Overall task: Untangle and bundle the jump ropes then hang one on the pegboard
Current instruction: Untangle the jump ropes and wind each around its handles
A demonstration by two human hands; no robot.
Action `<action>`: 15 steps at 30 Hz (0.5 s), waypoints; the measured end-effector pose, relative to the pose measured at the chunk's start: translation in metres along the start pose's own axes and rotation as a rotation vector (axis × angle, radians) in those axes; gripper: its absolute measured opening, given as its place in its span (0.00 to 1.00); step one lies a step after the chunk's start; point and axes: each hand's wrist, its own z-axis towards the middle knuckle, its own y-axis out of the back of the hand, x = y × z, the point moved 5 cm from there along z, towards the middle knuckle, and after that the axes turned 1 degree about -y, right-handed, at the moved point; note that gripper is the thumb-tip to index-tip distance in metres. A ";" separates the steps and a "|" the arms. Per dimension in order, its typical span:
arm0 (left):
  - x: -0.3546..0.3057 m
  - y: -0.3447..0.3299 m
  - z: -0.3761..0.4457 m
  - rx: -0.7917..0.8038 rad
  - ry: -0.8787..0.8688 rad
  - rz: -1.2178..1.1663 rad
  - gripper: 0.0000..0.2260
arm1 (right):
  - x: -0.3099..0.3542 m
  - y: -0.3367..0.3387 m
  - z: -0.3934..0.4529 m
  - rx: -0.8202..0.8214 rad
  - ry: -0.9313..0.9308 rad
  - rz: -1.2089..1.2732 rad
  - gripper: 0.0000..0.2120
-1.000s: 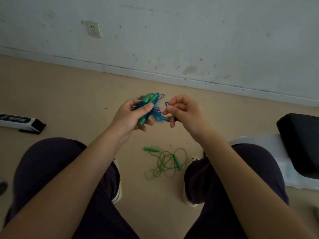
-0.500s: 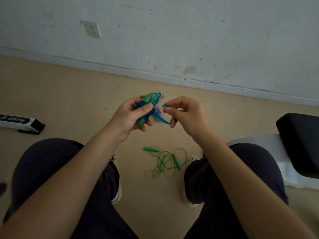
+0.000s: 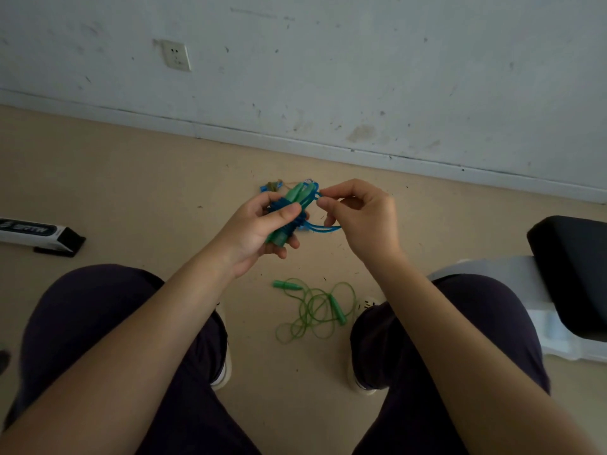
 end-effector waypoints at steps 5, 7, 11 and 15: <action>0.004 -0.003 0.000 0.054 0.037 0.042 0.13 | -0.001 -0.001 0.000 0.016 0.015 0.028 0.04; 0.006 -0.005 0.000 0.067 0.056 0.064 0.14 | -0.001 -0.001 0.000 0.026 0.020 0.033 0.05; 0.006 -0.004 -0.001 0.064 0.052 0.082 0.17 | -0.002 -0.003 0.000 0.055 0.020 0.055 0.11; 0.003 0.000 0.000 0.025 0.034 0.088 0.17 | -0.006 -0.001 0.001 0.063 -0.002 0.027 0.11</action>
